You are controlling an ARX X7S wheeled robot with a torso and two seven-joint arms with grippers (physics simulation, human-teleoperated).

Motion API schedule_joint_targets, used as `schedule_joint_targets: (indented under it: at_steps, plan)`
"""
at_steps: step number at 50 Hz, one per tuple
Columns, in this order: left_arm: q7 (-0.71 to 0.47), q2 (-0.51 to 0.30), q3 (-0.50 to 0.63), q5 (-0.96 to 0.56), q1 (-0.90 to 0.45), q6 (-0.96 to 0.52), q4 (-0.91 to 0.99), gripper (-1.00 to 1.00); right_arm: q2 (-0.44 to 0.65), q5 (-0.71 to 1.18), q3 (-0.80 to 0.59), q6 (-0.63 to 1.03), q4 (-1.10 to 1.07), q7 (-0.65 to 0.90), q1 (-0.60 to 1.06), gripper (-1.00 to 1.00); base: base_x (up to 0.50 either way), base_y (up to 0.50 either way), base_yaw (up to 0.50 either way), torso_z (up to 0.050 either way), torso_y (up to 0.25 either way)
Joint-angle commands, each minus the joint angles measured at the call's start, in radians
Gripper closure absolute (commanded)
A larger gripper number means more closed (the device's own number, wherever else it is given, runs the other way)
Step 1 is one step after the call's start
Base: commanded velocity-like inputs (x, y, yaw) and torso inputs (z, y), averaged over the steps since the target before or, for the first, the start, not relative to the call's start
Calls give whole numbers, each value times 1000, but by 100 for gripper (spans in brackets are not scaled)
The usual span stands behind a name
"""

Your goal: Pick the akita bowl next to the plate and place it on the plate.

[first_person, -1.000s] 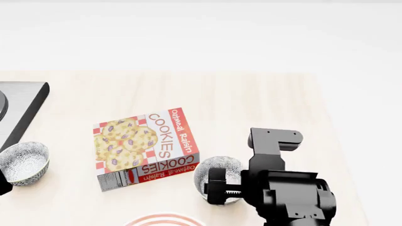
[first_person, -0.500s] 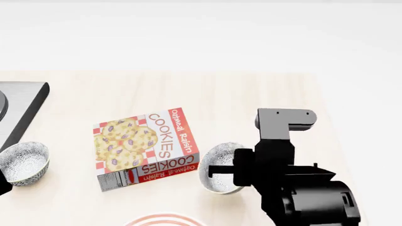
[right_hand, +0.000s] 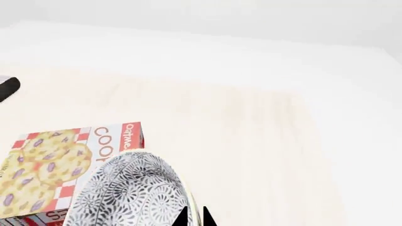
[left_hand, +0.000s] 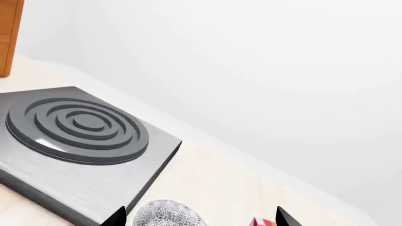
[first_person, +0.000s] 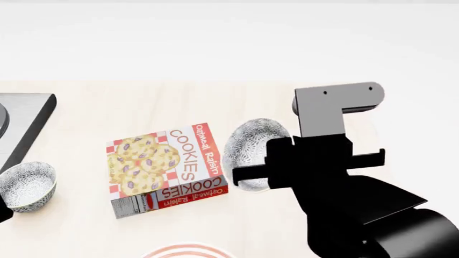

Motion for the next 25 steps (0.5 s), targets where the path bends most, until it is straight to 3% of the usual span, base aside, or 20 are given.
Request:
schedule_joint_targets:
  at_steps: [1,12,25]
  plan:
    - [-12,-4,2,-7,4,-9,17,-100,-16,128,103,136,-140,24,-4,100,0,0,0,0,0]
    - [-18,-10,4,-12,-1,-15,20,-100,-77,291,228,293,-172,88,8,100,0,0,0,0,1]
    - [-10,-7,8,-7,0,2,3,-100,-73,582,273,291,-68,249,-8,100,0,0,0,0,0]
